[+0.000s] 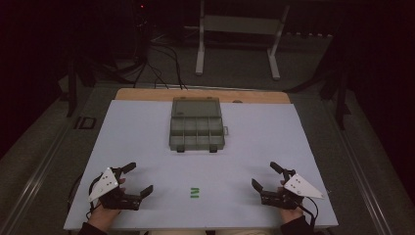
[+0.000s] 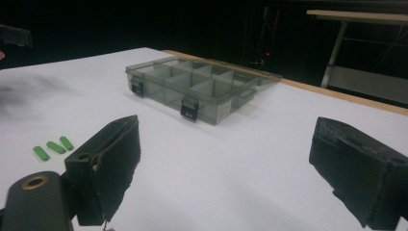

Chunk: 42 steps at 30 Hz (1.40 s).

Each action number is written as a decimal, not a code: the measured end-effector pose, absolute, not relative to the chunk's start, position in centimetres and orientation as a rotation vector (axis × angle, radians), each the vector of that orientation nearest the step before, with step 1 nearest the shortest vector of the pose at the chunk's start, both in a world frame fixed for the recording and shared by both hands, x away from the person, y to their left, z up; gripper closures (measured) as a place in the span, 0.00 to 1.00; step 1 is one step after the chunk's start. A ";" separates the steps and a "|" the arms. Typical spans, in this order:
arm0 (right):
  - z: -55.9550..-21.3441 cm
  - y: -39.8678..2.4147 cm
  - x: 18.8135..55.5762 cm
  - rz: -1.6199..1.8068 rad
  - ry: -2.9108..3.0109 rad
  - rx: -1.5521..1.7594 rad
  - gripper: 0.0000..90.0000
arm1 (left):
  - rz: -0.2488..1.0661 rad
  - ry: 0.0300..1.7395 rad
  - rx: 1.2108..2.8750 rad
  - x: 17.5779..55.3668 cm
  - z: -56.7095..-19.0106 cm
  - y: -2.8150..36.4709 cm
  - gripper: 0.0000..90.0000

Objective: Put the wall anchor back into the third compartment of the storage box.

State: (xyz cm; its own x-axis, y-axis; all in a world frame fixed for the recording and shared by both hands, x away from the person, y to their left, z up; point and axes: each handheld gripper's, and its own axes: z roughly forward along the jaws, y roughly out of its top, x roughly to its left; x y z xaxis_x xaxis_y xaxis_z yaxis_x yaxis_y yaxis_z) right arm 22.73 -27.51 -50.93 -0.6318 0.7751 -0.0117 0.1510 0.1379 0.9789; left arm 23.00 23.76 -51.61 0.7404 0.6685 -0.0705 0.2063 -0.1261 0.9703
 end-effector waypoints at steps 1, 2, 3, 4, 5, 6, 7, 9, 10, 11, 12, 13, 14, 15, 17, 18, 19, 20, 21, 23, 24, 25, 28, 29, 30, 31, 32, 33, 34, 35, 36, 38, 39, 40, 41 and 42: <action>-50.9 -27.5 22.7 1.526 1.890 0.885 0.12 | 0.455 0.706 1.686 23.0 -51.6 23.7 0.00; -50.9 -27.5 22.7 1.524 1.892 0.885 0.12 | 0.454 0.707 1.688 23.0 -51.7 23.7 0.00; -50.9 -27.5 22.7 1.522 1.891 0.887 0.12 | 0.455 0.706 1.690 23.0 -51.7 23.7 0.00; -50.9 -27.5 22.7 1.527 1.893 0.891 0.12 | 0.453 0.705 1.691 23.0 -51.7 23.7 0.00; -50.9 -27.5 22.7 1.532 1.893 0.893 0.12 | 0.453 0.706 1.692 23.0 -51.7 23.7 0.00; -50.9 -27.5 22.7 1.530 1.892 0.894 0.12 | 0.453 0.707 1.693 23.0 -51.7 23.7 0.00; -50.9 -27.5 22.7 1.530 1.892 0.894 0.12 | 0.450 0.708 1.690 23.1 -51.8 23.7 0.00; -50.9 -27.5 22.7 1.537 1.889 0.896 0.12 | 0.447 0.709 1.690 23.1 -51.8 23.8 0.00; -50.9 -27.5 22.7 1.536 1.890 0.895 0.12 | 0.448 0.710 1.690 23.1 -51.8 23.8 0.00; -50.9 -27.5 22.6 1.534 1.889 0.895 0.12 | 0.450 0.711 1.690 23.1 -51.7 23.8 0.00; -50.8 -27.5 22.6 1.535 1.888 0.892 0.12 | 0.449 0.712 1.684 23.1 -51.7 23.8 0.00; -50.8 -27.5 22.6 1.535 1.888 0.889 0.12 | 0.450 0.709 1.681 23.1 -51.6 23.8 0.00; -50.8 -27.5 22.6 1.535 1.888 0.886 0.12 | 0.454 0.708 1.673 23.0 -51.5 23.8 0.00; -50.8 -27.5 22.6 1.536 1.887 0.886 0.12 | 0.451 0.707 1.667 23.0 -51.3 23.7 0.00; -50.7 -27.5 22.5 1.534 1.883 0.888 0.12 | 0.451 0.708 1.648 23.0 -50.9 23.7 0.00; -50.7 -27.6 22.6 1.538 1.880 0.885 0.12 | 0.448 0.707 1.643 23.0 -50.5 23.6 0.00; -50.6 -27.6 22.5 1.539 1.878 0.889 0.12 | 0.443 0.707 1.639 23.0 -50.1 23.5 0.00; -50.6 -27.6 22.5 1.539 1.876 0.890 0.12 | 0.441 0.705 1.641 23.0 -49.8 23.5 0.00; -50.6 -27.6 22.5 1.540 1.874 0.890 0.12 | 0.438 0.703 1.639 23.0 -49.1 23.3 0.00; -50.5 -27.6 22.5 1.545 1.868 0.888 0.12 | 0.435 0.699 1.650 23.2 -48.0 23.1 0.00; -50.5 -27.6 22.5 1.545 1.868 0.888 0.12 | 0.435 0.699 1.650 23.2 -48.0 23.1 0.00; -50.5 -27.6 22.5 1.545 1.868 0.890 0.12 | 0.422 0.702 1.651 23.4 -47.1 22.9 0.00; -50.4 -27.6 22.4 1.547 1.870 0.890 0.12 | 0.375 0.698 1.658 24.0 -45.5 22.6 0.00; -50.4 -27.6 22.4 1.547 1.870 0.889 0.12 | 0.369 0.692 1.665 24.1 -45.1 22.4 0.00; -50.4 -27.6 22.4 1.549 1.869 0.890 0.12 | 0.365 0.680 1.674 24.3 -44.7 22.2 0.00; -50.4 -27.5 22.4 1.550 1.869 0.889 0.12 | 0.354 0.671 1.683 24.5 -44.3 22.0 0.00; -50.4 -27.5 22.4 1.551 1.870 0.890 0.12 | 0.340 0.664 1.689 24.7 -44.0 21.7 0.00; -50.4 -27.5 22.4 1.550 1.870 0.890 0.12 | 0.328 0.657 1.700 24.9 -43.8 21.4 0.00; -50.5 -27.5 22.4 1.552 1.872 0.890 0.12 | 0.316 0.641 1.711 25.2 -43.5 21.0 0.00; -50.5 -27.5 22.5 1.553 1.875 0.894 0.12 | 0.309 0.635 1.718 25.3 -43.4 20.7 0.00; -50.5 -27.5 22.5 1.554 1.875 0.896 0.12 | 0.305 0.627 1.726 25.5 -43.2 20.3 0.00; -50.5 -27.5 22.5 1.555 1.881 0.899 0.12 | 0.303 0.609 1.730 25.8 -43.0 19.6 0.00; -50.6 -27.5 22.5 1.555 1.882 0.898 0.12 | 0.308 0.597 1.730 25.9 -43.0 19.3 0.00; -50.6 -27.5 22.5 1.556 1.884 0.898 0.12 | 0.306 0.589 1.734 26.1 -43.0 18.9 0.00; -50.6 -27.5 22.5 1.557 1.885 0.897 0.12 | 0.300 0.581 1.739 26.2 -43.0 18.5 0.00; -50.6 -27.4 22.5 1.556 1.886 0.897 0.12 | 0.294 0.570 1.749 26.4 -43.1 18.1 0.00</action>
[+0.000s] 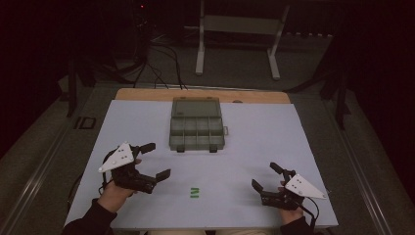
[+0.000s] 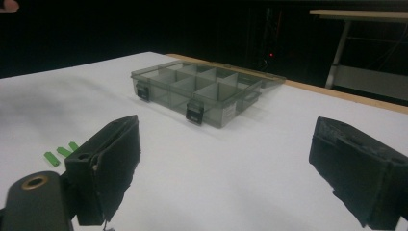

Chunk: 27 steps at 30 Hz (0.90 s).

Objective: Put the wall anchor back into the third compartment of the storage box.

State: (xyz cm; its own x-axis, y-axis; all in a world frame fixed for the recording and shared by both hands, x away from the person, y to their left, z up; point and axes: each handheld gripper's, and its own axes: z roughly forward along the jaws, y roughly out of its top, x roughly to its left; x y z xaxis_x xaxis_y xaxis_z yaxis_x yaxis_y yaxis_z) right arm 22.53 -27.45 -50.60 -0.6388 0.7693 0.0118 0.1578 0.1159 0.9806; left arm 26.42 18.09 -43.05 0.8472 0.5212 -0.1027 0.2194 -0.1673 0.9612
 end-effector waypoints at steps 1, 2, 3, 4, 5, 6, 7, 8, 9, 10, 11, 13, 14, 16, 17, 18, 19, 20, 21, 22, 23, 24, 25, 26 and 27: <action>-50.6 -27.4 22.5 1.558 1.887 0.897 0.12 | 0.285 0.564 1.757 26.6 -43.1 17.7 0.00; -50.6 -27.4 22.5 1.560 1.890 0.898 0.12 | 0.274 0.559 1.763 26.8 -43.2 17.3 0.00; -50.6 -27.4 22.6 1.560 1.893 0.898 0.12 | 0.262 0.552 1.771 27.0 -43.3 16.9 0.00; -50.7 -27.4 22.6 1.562 1.895 0.900 0.12 | 0.257 0.546 1.783 27.1 -43.4 16.5 0.00; -50.7 -27.4 22.6 1.565 1.897 0.898 0.12 | 0.250 0.537 1.796 27.3 -43.5 16.1 0.00; -50.7 -27.4 22.6 1.566 1.899 0.900 0.12 | 0.248 0.541 1.816 27.6 -43.7 15.5 0.00; -50.7 -27.3 22.6 1.568 1.901 0.897 0.12 | 0.244 0.541 1.828 27.7 -43.8 15.2 0.00; -50.7 -27.3 22.6 1.570 1.902 0.896 0.12 | 0.231 0.538 1.833 27.8 -43.9 15.0 0.00; -50.7 -27.3 22.6 1.571 1.903 0.895 0.12 | 0.214 0.526 1.836 28.0 -44.1 14.8 0.00; -50.7 -27.3 22.6 1.573 1.903 0.895 0.12 | 0.202 0.522 1.840 28.1 -44.3 14.5 0.00; -50.7 -27.3 22.6 1.574 1.905 0.896 0.12 | 0.194 0.521 1.850 28.3 -44.4 14.3 0.00; -50.7 -27.3 22.6 1.578 1.907 0.898 0.12 | 0.181 0.528 1.860 28.6 -44.9 13.8 0.02; -50.7 -27.3 22.6 1.578 1.907 0.899 0.12 | 0.174 0.528 1.864 28.7 -45.1 13.7 0.06; -50.7 -27.3 22.6 1.579 1.909 0.899 0.12 | 0.169 0.527 1.874 28.9 -45.5 13.4 0.09; -50.8 -27.3 22.6 1.579 1.909 0.898 0.12 | 0.165 0.526 1.877 29.0 -45.7 13.3 0.14; -50.8 -27.3 22.6 1.579 1.911 0.897 0.12 | 0.148 0.521 1.884 29.1 -46.1 13.2 0.16; -50.8 -27.3 22.6 1.580 1.912 0.898 0.12 | 0.143 0.519 1.892 29.2 -46.3 13.1 0.16; -50.8 -27.3 22.6 1.580 1.913 0.898 0.12 | 0.136 0.520 1.902 29.3 -46.5 13.0 0.18; -50.8 -27.3 22.6 1.579 1.914 0.897 0.12 | 0.128 0.521 1.910 29.4 -46.8 12.9 0.20; -50.8 -27.3 22.6 1.578 1.916 0.896 0.12 | 0.116 0.521 1.920 29.5 -47.2 12.8 0.21; -50.8 -27.3 22.6 1.580 1.917 0.895 0.12 | 0.110 0.523 1.927 29.5 -47.4 12.7 0.24; -50.8 -27.3 22.6 1.579 1.918 0.894 0.12 | 0.104 0.523 1.942 29.5 -47.6 12.6 0.25; -50.8 -27.3 22.6 1.578 1.919 0.894 0.12 | 0.094 0.523 1.956 29.5 -47.9 12.5 0.26; -50.8 -27.3 22.6 1.578 1.920 0.895 0.12 | 0.082 0.520 1.973 29.5 -48.2 12.4 0.28; -50.8 -27.3 22.6 1.578 1.921 0.897 0.12 | 0.076 0.518 1.983 29.5 -48.4 12.3 0.29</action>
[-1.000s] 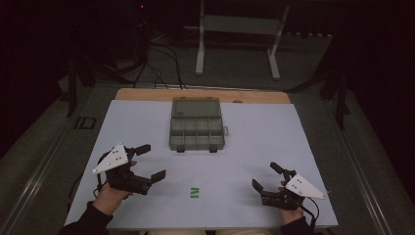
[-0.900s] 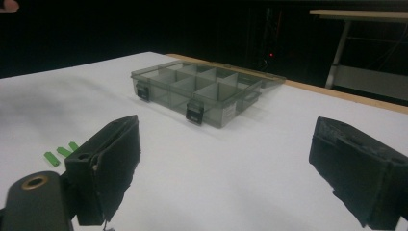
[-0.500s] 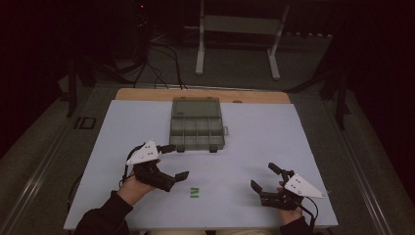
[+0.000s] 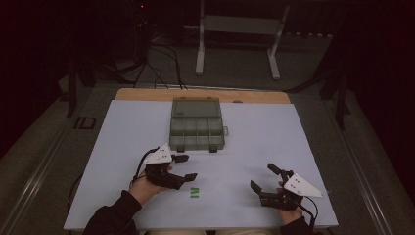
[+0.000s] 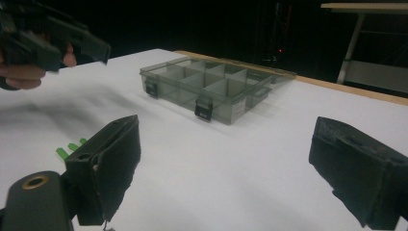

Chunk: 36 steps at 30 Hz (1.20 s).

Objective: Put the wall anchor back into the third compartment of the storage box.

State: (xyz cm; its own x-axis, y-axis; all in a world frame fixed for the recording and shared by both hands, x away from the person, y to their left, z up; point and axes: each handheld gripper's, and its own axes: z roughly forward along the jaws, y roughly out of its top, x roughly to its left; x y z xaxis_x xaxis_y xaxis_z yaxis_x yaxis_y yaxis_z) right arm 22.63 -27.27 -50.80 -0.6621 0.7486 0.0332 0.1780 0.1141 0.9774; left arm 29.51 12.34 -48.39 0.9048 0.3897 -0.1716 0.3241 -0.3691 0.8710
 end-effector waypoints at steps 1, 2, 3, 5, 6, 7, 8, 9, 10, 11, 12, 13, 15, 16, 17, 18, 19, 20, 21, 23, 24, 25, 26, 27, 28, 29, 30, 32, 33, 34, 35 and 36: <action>-50.8 -27.3 22.6 1.578 1.921 0.897 0.12 | 0.056 0.516 2.000 29.5 -48.7 12.2 0.31; -50.8 -27.3 22.6 1.579 1.923 0.897 0.12 | 0.048 0.518 2.009 29.5 -48.9 12.1 0.34; -50.8 -27.3 22.6 1.579 1.924 0.898 0.12 | 0.038 0.517 2.018 29.5 -49.0 12.1 0.35; -50.8 -27.3 22.6 1.577 1.925 0.899 0.12 | 0.017 0.508 2.042 29.4 -49.3 11.9 0.40; -50.8 -27.3 22.6 1.578 1.925 0.900 0.12 | 0.009 0.504 2.057 29.4 -49.5 11.8 0.41; -50.8 -27.3 22.7 1.578 1.927 0.900 0.12 | -0.003 0.497 2.071 29.4 -49.6 11.7 0.44; -50.9 -27.2 22.7 1.578 1.928 0.900 0.12 | -0.012 0.495 2.080 29.3 -49.7 11.6 0.47; -50.9 -27.2 22.7 1.579 1.929 0.900 0.12 | -0.018 0.488 2.093 29.3 -49.8 11.5 0.48; -50.9 -27.2 22.7 1.578 1.930 0.901 0.12 | -0.018 0.478 2.111 29.2 -49.9 11.4 0.51; -50.9 -27.2 22.7 1.578 1.931 0.900 0.12 | -0.028 0.471 2.122 29.2 -50.1 11.3 0.53; -50.9 -27.2 22.7 1.578 1.932 0.900 0.12 | -0.033 0.464 2.135 29.1 -50.2 11.2 0.56; -50.9 -27.2 22.7 1.578 1.932 0.900 0.12 | -0.039 0.456 2.151 29.1 -50.4 11.0 0.57; -50.9 -27.2 22.7 1.577 1.933 0.900 0.12 | -0.043 0.440 2.177 28.9 -50.6 10.8 0.62; -50.9 -27.2 22.7 1.577 1.933 0.901 0.12 | -0.045 0.432 2.194 28.9 -50.8 10.7 0.65; -50.9 -27.2 22.7 1.577 1.933 0.900 0.12 | -0.043 0.430 2.201 28.8 -50.8 10.6 0.68; -50.9 -27.2 22.7 1.578 1.933 0.901 0.12 | -0.036 0.430 2.212 28.8 -51.0 10.5 0.69; -50.9 -27.2 22.7 1.577 1.933 0.900 0.12 | -0.035 0.429 2.224 28.8 -51.1 10.4 0.71; -50.9 -27.2 22.7 1.577 1.934 0.900 0.12 | -0.035 0.427 2.232 28.8 -51.2 10.3 0.73; -50.9 -27.2 22.7 1.577 1.934 0.901 0.12 | -0.039 0.424 2.239 28.9 -51.3 10.3 0.73; -50.9 -27.2 22.7 1.576 1.935 0.900 0.12 | -0.036 0.425 2.251 28.9 -51.6 10.2 0.76; -50.9 -27.2 22.7 1.577 1.935 0.900 0.12 | -0.028 0.423 2.261 28.9 -51.7 10.2 0.77; -50.9 -27.2 22.7 1.577 1.934 0.900 0.12 | -0.025 0.422 2.271 28.9 -51.8 10.1 0.78; -50.9 -27.2 22.7 1.575 1.936 0.900 0.12 | -0.024 0.422 2.274 28.9 -51.9 10.1 0.79; -50.9 -27.2 22.7 1.576 1.936 0.902 0.12 | -0.022 0.419 2.280 28.9 -52.0 10.1 0.80; -50.9 -27.2 22.7 1.575 1.936 0.901 0.12 | -0.017 0.415 2.285 28.9 -52.1 10.0 0.81; -50.9 -27.2 22.7 1.574 1.937 0.903 0.12 | -0.011 0.414 2.293 28.9 -52.2 9.9 0.82; -50.9 -27.2 22.7 1.575 1.938 0.903 0.12 | -0.001 0.415 2.301 28.9 -52.3 9.9 0.82; -50.9 -27.2 22.7 1.576 1.938 0.903 0.12 | 0.009 0.414 2.314 29.0 -52.4 9.7 0.84; -50.9 -27.2 22.7 1.575 1.938 0.903 0.12 | 0.006 0.418 2.312 29.0 -52.5 9.6 0.85; -50.9 -27.2 22.7 1.574 1.938 0.904 0.12 | 0.009 0.414 2.316 29.0 -52.5 9.6 0.86; -50.9 -27.2 22.7 1.574 1.938 0.903 0.12 | 0.010 0.414 2.321 29.0 -52.5 9.5 0.87; -50.9 -27.2 22.7 1.573 1.938 0.903 0.12 | 0.017 0.409 2.327 29.0 -52.5 9.4 0.87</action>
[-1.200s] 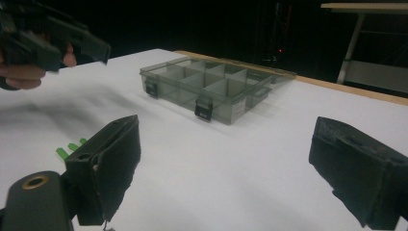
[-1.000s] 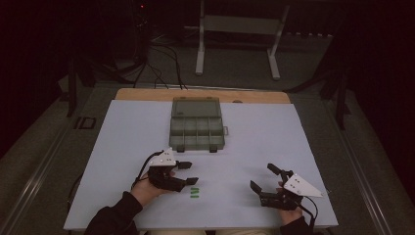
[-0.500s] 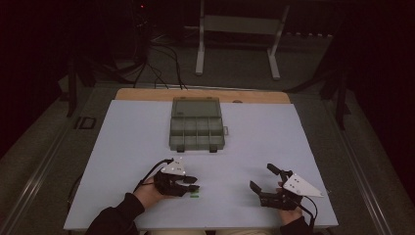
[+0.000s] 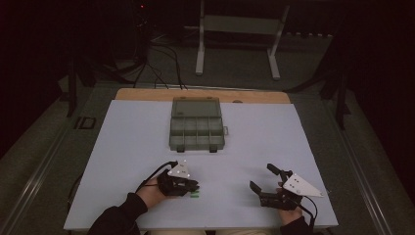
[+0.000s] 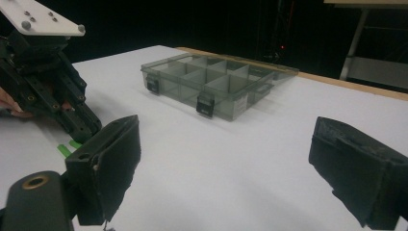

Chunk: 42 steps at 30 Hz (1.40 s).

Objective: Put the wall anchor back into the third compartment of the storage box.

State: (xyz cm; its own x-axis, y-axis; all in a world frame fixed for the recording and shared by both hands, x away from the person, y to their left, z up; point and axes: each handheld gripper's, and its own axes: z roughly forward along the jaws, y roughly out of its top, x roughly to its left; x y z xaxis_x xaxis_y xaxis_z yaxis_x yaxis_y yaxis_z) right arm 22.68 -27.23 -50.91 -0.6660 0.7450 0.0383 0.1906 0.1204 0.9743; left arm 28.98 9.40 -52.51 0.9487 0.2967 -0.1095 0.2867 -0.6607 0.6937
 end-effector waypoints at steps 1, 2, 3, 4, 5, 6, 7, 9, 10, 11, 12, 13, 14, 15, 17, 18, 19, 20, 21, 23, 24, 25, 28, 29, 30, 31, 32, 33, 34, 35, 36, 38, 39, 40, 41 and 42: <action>-50.9 -27.2 22.7 1.573 1.938 0.904 0.12 | 0.030 0.401 2.330 28.9 -52.5 9.3 0.88; -50.9 -27.2 22.7 1.574 1.937 0.903 0.12 | 0.031 0.397 2.334 28.9 -52.5 9.3 0.89; -50.9 -27.2 22.7 1.574 1.937 0.905 0.12 | 0.035 0.396 2.336 28.9 -52.5 9.2 0.90; -50.9 -27.2 22.7 1.573 1.939 0.904 0.12 | 0.030 0.404 2.332 28.9 -52.5 9.2 0.91; -50.9 -27.2 22.7 1.571 1.939 0.905 0.12 | 0.029 0.403 2.331 28.9 -52.5 9.2 0.91; -50.9 -27.2 22.7 1.572 1.940 0.904 0.12 | 0.029 0.405 2.331 28.9 -52.5 9.2 0.92; -50.9 -27.2 22.7 1.572 1.941 0.902 0.12 | 0.032 0.407 2.331 28.9 -52.5 9.2 0.92; -50.9 -27.2 22.7 1.572 1.940 0.903 0.12 | 0.036 0.410 2.333 28.9 -52.4 9.2 0.92; -50.9 -27.2 22.7 1.573 1.939 0.904 0.12 | 0.038 0.412 2.330 28.9 -52.3 9.2 0.92; -50.9 -27.2 22.7 1.573 1.938 0.905 0.12 | 0.046 0.418 2.323 29.0 -52.0 9.3 0.92; -50.9 -27.2 22.7 1.573 1.938 0.905 0.12 | 0.053 0.426 2.311 29.1 -51.8 9.4 0.92; -50.9 -27.2 22.7 1.574 1.937 0.905 0.12 | 0.051 0.434 2.301 29.2 -51.6 9.5 0.92; -50.9 -27.2 22.7 1.574 1.937 0.906 0.12 | 0.058 0.448 2.290 29.3 -51.3 9.6 0.92; -50.9 -27.2 22.7 1.574 1.937 0.905 0.12 | 0.063 0.458 2.281 29.5 -51.0 9.7 0.92; -50.9 -27.2 22.7 1.573 1.936 0.904 0.12 | 0.072 0.474 2.261 29.9 -50.4 9.9 0.92; -50.9 -27.2 22.7 1.573 1.936 0.904 0.12 | 0.079 0.485 2.255 30.0 -50.1 10.0 0.92; -50.9 -27.3 22.7 1.574 1.935 0.903 0.12 | 0.089 0.492 2.247 30.2 -49.8 10.1 0.92; -50.9 -27.3 22.7 1.576 1.934 0.902 0.12 | 0.094 0.495 2.241 30.4 -49.5 10.1 0.92; -50.9 -27.3 22.7 1.577 1.933 0.903 0.12 | 0.102 0.497 2.236 30.5 -49.2 10.2 0.92; -50.9 -27.3 22.7 1.581 1.930 0.904 0.12 | 0.120 0.511 2.221 30.9 -48.5 10.3 0.92; -50.9 -27.3 22.7 1.583 1.929 0.903 0.12 | 0.126 0.516 2.212 31.1 -48.2 10.4 0.92; -50.9 -27.3 22.7 1.582 1.928 0.901 0.12 | 0.139 0.527 2.204 31.4 -47.9 10.5 0.92; -50.9 -27.3 22.7 1.579 1.932 0.897 0.12 | 0.155 0.559 2.182 32.0 -47.3 10.7 0.92; -51.0 -27.2 22.7 1.576 1.933 0.895 0.12 | 0.163 0.569 2.178 32.1 -47.0 10.7 0.92; -51.0 -27.2 22.7 1.577 1.935 0.894 0.12 | 0.176 0.578 2.174 32.3 -46.8 10.7 0.92; -51.0 -27.2 22.7 1.577 1.935 0.891 0.12 | 0.181 0.585 2.166 32.5 -46.5 10.7 0.92; -51.0 -27.2 22.7 1.573 1.934 0.888 0.12 | 0.187 0.594 2.160 32.6 -46.3 10.6 0.92; -51.1 -27.2 22.7 1.570 1.933 0.887 0.12 | 0.206 0.604 2.159 32.9 -45.9 10.6 0.92; -51.1 -27.2 22.7 1.572 1.932 0.885 0.12 | 0.209 0.612 2.155 32.9 -45.8 10.5 0.92; -51.1 -27.2 22.7 1.572 1.931 0.884 0.12 | 0.214 0.618 2.151 33.2 -45.6 10.5 0.92; -51.1 -27.2 22.7 1.571 1.930 0.882 0.12 | 0.217 0.627 2.146 33.4 -45.4 10.5 0.92; -51.1 -27.2 22.7 1.572 1.928 0.881 0.12 | 0.224 0.637 2.137 33.8 -45.0 10.4 0.92; -51.1 -27.2 22.8 1.571 1.927 0.878 0.12 | 0.223 0.643 2.131 34.1 -44.9 10.3 0.92; -51.1 -27.2 22.8 1.570 1.928 0.872 0.12 | 0.227 0.649 2.126 34.4 -44.7 10.3 0.92; -51.1 -27.2 22.8 1.571 1.928 0.871 0.12 | 0.229 0.656 2.120 34.7 -44.5 10.3 0.92; -51.1 -27.3 22.8 1.577 1.928 0.872 0.12 | 0.234 0.664 2.117 35.0 -44.3 10.3 0.92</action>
State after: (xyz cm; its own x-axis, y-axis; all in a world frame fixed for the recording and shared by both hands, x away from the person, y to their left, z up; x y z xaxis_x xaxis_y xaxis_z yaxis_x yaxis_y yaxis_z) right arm 22.77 -27.25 -51.08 -0.6714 0.7408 0.0186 0.1652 0.1252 0.9783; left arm 35.02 10.25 -44.27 0.8396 0.5381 -0.0747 0.3726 -0.4704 0.7999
